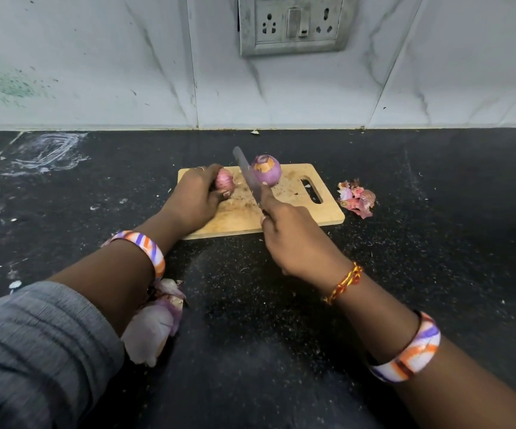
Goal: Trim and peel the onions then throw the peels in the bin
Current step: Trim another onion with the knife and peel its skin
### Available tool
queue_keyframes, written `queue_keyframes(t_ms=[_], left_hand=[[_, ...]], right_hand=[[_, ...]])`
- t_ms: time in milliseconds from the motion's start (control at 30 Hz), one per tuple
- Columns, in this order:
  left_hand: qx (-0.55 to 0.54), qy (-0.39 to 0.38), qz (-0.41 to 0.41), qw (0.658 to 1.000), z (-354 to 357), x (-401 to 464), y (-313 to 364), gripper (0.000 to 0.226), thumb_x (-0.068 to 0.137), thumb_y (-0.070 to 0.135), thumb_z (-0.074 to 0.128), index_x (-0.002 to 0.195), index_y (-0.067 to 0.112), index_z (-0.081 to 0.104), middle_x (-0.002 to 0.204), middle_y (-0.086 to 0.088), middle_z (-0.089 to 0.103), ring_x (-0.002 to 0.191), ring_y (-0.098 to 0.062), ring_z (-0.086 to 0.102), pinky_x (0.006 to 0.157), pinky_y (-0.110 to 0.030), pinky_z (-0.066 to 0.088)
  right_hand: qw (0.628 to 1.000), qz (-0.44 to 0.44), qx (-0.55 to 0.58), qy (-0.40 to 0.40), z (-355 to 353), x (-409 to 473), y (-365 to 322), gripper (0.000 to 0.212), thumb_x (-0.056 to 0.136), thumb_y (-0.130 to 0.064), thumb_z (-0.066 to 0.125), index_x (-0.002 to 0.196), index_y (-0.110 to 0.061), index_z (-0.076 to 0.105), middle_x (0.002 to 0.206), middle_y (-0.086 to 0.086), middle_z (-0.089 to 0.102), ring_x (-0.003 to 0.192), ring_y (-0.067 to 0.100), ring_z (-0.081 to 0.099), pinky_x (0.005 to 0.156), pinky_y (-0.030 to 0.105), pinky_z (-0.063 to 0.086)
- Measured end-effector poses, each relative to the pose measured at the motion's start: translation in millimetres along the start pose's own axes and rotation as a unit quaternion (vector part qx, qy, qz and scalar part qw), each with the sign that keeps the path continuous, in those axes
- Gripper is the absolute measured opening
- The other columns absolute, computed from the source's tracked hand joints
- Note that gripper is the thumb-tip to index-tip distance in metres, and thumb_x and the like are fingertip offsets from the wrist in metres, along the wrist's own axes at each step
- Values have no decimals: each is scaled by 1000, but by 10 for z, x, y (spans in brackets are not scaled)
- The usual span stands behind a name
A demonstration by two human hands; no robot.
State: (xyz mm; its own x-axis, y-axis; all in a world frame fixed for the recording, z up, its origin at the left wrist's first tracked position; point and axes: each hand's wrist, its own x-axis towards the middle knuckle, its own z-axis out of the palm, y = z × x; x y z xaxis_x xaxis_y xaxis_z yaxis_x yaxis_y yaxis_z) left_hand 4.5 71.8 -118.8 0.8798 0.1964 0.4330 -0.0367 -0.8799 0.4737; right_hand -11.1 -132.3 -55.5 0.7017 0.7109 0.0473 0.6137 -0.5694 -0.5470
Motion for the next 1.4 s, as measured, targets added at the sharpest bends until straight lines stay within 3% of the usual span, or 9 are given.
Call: queue_keyframes(t_ms=[200,400,667,900,1400], left_hand=[[-4,5,4,1000,-2,-2,23,31,80,1,58,110,1,56,97,-19,65,87,-31,58,76,-31,43],[-12,4,0,1000,1,7,24,31,81,2,59,112,1,56,97,-19,64,86,-30,58,74,-28,41],[-9,4,6,1000,2,18,-7,25,80,3,59,104,-1,57,94,-21,64,84,-33,58,75,-39,46],[12,1,16,1000,6,19,-9,24,79,4,60,103,1,56,91,-21,63,83,-33,56,73,-37,43],[43,-3,13,999,1,21,-6,22,80,5,59,101,-2,54,92,-25,60,84,-38,53,73,-37,39]], right_hand=[[1000,11,4,-19,70,48,-38,53,97,-9,32,148,-14,18,97,19,63,58,19,48,67,36,52],[999,17,-5,-33,51,80,-59,54,97,-9,33,148,-15,18,98,17,60,54,17,44,66,37,51],[998,12,-37,-49,-19,98,-176,54,96,-7,32,148,-15,18,97,17,59,65,26,52,69,38,50],[991,16,-122,-47,68,156,-217,63,94,-3,38,149,-13,10,112,17,53,98,32,56,69,32,37],[982,39,-175,-60,202,171,-281,67,92,-1,40,148,-6,5,122,17,50,109,31,53,71,30,35]])
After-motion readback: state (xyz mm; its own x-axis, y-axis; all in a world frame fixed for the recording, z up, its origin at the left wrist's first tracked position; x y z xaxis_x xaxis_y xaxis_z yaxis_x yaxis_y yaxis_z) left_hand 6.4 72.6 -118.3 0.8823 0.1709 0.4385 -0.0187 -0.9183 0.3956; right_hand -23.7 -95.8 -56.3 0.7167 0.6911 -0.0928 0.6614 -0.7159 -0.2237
